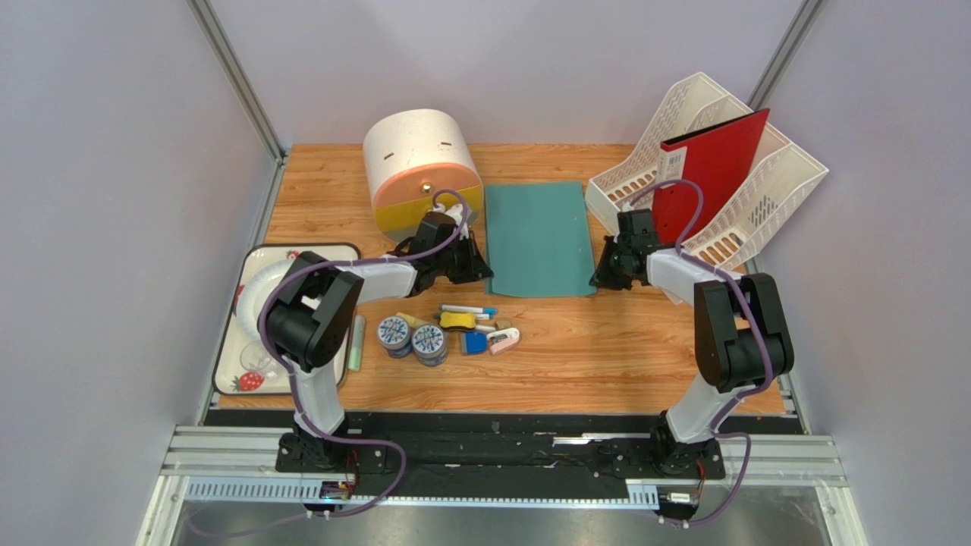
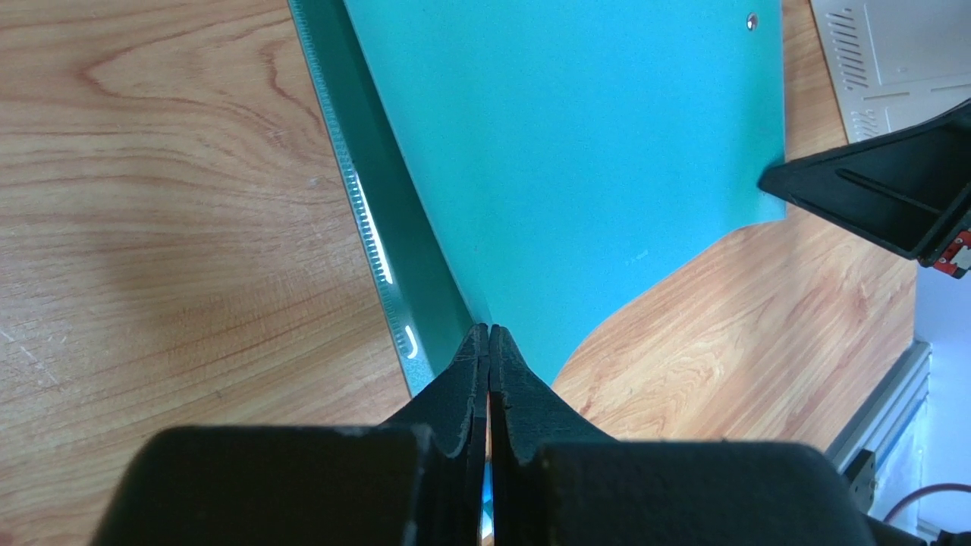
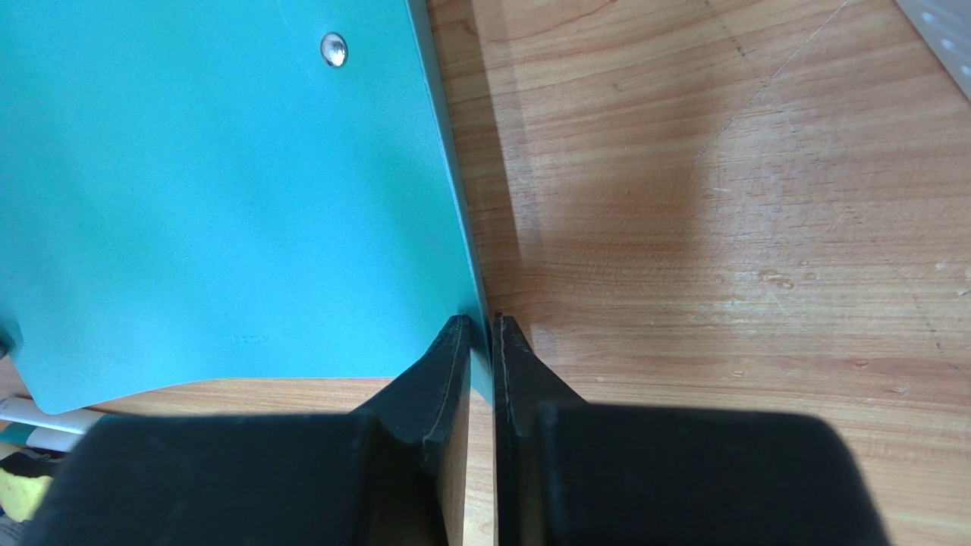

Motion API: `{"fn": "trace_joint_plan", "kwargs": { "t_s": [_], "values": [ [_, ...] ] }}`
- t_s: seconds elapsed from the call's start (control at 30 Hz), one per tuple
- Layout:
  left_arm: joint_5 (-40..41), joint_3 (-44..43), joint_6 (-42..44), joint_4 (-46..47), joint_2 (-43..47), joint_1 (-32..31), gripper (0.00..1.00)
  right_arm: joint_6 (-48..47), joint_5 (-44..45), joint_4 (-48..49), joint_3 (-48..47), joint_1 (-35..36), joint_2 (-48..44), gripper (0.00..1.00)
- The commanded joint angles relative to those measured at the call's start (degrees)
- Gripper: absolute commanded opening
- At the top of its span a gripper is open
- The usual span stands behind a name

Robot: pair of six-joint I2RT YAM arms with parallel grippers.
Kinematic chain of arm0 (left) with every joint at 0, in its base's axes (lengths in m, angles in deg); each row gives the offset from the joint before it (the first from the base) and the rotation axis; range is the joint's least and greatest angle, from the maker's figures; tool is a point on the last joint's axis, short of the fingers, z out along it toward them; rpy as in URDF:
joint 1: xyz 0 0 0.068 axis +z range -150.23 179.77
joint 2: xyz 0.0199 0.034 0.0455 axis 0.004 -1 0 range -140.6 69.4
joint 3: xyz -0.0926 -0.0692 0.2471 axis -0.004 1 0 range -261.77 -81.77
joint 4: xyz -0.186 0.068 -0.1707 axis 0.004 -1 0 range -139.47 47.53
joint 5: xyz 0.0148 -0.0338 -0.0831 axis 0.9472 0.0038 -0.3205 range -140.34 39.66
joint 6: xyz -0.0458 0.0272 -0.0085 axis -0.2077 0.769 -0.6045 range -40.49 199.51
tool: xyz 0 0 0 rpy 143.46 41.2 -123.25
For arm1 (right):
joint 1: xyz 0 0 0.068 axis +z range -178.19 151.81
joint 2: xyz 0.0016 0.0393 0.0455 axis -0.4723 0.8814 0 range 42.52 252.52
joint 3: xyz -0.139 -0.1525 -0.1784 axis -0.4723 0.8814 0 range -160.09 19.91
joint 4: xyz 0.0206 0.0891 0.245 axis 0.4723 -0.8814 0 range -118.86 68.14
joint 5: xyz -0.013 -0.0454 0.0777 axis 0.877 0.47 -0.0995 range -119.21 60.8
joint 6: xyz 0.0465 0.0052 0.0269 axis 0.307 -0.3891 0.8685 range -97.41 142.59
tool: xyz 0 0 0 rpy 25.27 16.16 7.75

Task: Organize the desk
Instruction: Pick up the folder from the center of the board.

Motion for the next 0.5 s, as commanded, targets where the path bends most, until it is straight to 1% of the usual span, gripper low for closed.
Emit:
{"fn": "trace_joint_plan", "kwargs": {
  "t_s": [0.0,0.03,0.13,0.3,0.47],
  "values": [
    [-5.46,-1.45,-1.77,4.54,2.22,-2.17,0.03,-0.25,-0.53,-4.87,3.02,0.57,1.14,0.07],
    [-5.46,-1.46,-1.86,4.62,1.87,-2.26,0.07,-0.16,-0.70,-4.70,3.19,0.57,1.14,0.07],
    [-6.17,-1.89,-2.13,5.15,0.11,-2.26,0.12,-0.25,-1.05,-4.43,3.28,0.57,1.23,0.07],
    [-7.66,-1.81,-3.97,8.31,-2.26,-2.52,0.13,-0.16,-1.50,-4.17,3.55,0.48,1.32,0.08],
    [-7.75,-1.98,-4.32,9.02,-3.23,-2.79,0.19,-0.16,-1.76,-3.90,3.63,0.57,1.49,0.08]
  ]
}}
